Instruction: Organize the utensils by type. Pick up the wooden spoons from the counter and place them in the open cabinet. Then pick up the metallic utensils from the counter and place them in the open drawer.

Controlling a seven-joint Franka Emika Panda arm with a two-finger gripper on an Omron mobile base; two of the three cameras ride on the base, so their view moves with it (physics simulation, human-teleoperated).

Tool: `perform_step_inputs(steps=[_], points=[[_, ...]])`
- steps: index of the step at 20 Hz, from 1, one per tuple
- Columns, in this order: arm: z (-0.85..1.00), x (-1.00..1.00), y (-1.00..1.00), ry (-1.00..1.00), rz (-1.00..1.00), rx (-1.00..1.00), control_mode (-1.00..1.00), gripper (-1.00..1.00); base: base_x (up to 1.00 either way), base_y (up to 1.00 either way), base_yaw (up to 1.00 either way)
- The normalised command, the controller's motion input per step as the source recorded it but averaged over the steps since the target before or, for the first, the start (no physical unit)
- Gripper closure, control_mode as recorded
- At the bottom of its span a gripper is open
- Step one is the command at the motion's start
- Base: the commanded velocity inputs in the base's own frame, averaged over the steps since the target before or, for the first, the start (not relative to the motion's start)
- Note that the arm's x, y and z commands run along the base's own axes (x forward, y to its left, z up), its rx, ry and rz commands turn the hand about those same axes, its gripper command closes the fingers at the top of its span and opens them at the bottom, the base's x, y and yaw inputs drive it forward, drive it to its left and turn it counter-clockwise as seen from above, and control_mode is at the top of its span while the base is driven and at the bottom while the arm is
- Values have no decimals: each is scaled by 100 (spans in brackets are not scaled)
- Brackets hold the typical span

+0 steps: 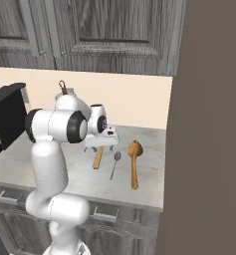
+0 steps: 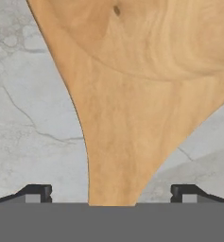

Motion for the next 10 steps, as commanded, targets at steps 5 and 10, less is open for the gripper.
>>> perform_step_inputs(steps=[5,10], points=[[-27,-11,0,0,0,2,-100,100,0,0,0],[-31,-37,-6,0,0,0,-100,100,0,0,0]])
